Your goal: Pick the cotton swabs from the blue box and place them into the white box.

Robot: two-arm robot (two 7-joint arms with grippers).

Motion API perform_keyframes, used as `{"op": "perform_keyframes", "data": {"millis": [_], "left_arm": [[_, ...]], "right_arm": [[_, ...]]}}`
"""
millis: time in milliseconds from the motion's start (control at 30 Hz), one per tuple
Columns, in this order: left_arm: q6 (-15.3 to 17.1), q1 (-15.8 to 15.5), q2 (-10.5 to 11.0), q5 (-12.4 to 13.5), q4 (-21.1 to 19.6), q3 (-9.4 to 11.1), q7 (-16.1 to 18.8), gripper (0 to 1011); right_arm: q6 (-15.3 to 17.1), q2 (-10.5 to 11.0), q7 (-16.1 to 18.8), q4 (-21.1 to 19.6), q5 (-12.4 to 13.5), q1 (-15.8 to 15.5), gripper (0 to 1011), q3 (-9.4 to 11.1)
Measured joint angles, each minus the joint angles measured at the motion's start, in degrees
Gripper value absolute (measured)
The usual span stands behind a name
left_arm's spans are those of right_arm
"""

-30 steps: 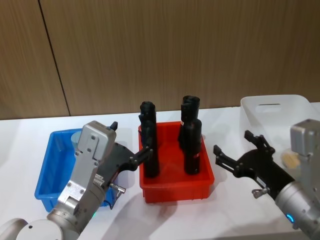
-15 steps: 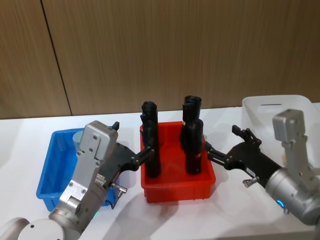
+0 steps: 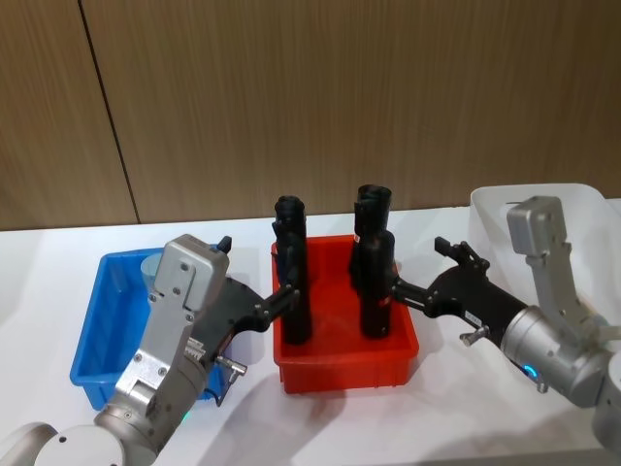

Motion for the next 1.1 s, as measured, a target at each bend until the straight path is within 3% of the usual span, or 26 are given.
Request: {"op": "perform_keyframes", "data": {"millis": [500, 1100], "left_arm": [[0.0, 0.0, 0.0, 0.0, 0.0, 0.0, 0.0, 1004], [0.0, 0.0, 0.0, 0.0, 0.0, 0.0, 0.0, 1004]], "right_arm": [[-1.3, -1.9, 6.8, 10.1, 0.6, 6.8, 1001, -0.2], [-3.3, -4.1, 11.7, 20.4, 3.0, 13.5, 1002, -0.4]]}}
